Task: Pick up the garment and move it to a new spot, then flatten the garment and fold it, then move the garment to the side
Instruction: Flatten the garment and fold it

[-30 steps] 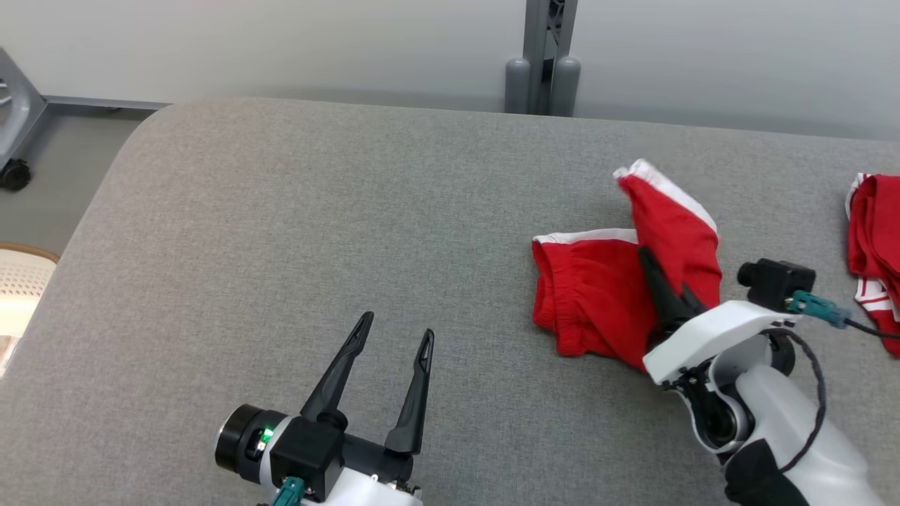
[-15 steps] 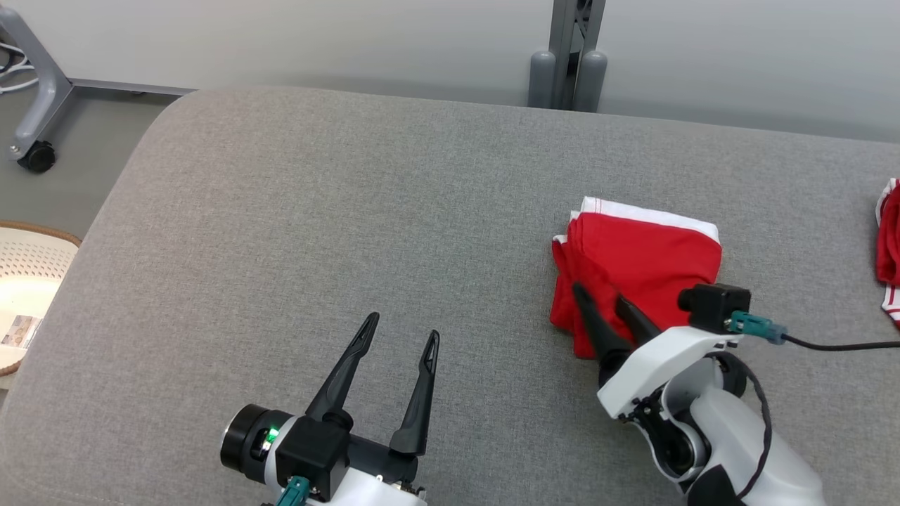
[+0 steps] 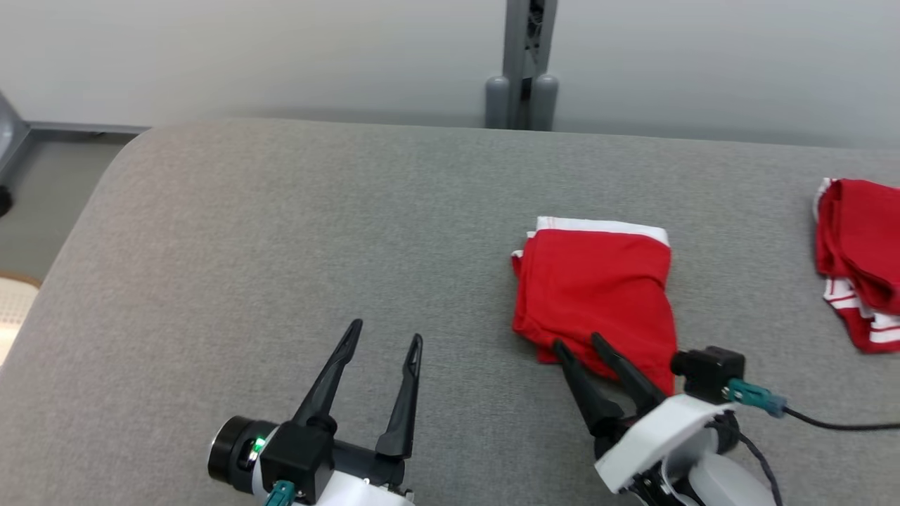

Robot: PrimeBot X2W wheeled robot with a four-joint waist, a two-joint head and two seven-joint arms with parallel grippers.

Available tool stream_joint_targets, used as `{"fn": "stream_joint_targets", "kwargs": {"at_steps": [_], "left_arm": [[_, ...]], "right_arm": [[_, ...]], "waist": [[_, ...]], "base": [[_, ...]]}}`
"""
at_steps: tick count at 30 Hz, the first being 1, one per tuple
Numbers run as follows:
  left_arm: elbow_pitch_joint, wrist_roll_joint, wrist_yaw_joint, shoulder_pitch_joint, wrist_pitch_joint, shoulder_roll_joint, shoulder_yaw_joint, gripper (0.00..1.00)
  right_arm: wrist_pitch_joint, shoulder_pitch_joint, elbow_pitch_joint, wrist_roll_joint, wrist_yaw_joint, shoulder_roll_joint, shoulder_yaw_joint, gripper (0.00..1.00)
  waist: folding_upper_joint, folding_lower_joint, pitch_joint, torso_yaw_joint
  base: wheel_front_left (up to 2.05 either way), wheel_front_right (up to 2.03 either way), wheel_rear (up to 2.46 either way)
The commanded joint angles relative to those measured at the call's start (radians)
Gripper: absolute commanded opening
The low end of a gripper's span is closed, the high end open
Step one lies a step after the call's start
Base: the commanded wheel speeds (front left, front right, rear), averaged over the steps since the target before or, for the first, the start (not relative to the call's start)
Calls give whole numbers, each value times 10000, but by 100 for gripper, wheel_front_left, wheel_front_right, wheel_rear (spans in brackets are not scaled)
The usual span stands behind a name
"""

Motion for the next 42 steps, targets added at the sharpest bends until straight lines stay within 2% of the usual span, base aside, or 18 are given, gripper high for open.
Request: {"fn": "stream_joint_targets", "kwargs": {"at_steps": [1, 5, 10, 13, 14, 17, 25, 32, 42], "left_arm": [[-28, -82, 82, 140, -39, 40, 120, 100], [-51, -188, 153, 274, -39, 35, 290, 100], [-90, -517, 308, 446, -39, 38, 472, 100], [-54, -595, 352, 512, -39, 38, 561, 100], [-46, -671, 424, 565, -39, 38, 672, 100], [-68, -738, 447, 768, -39, 37, 839, 100], [-357, -679, 583, 1171, -39, 37, 1246, 100], [-439, -542, 587, 1491, -39, 37, 1529, 100], [-366, -405, 433, 1645, -39, 38, 1589, 100]], "right_arm": [[-152, 254, -153, -51, 0, -33, -139, 100], [-399, 729, -405, -548, 0, -387, -861, 100], [-502, 1209, -740, -1743, 0, -513, -1979, 100], [-505, 1423, -1049, -2308, 0, -461, -2478, 100], [-502, 1671, -1416, -2900, 0, -364, -2852, 100], [-497, 2042, -1959, -3616, 0, -219, -3291, 100], [-498, 2987, -2985, -4821, 0, 37, -4145, 100], [-499, 3607, -3474, -5219, 0, 310, -4654, 100], [-500, 3761, -3599, -5473, 0, 523, -4761, 100]], "waist": [[0, 0, -178, -343], [0, 0, -315, -869], [0, 0, -421, -1414], [0, 0, -467, -1599], [0, 0, -524, -1746], [0, 0, -670, -1914], [0, 0, -986, -2029], [0, 0, -1102, -1904], [0, 0, -1088, -1661]], "base": [[0, 0, 0], [0, 0, 0], [0, 0, 0], [0, 0, 0], [0, 0, 0], [0, 0, 0], [0, 0, 0], [0, 0, 0], [0, 0, 0]]}}
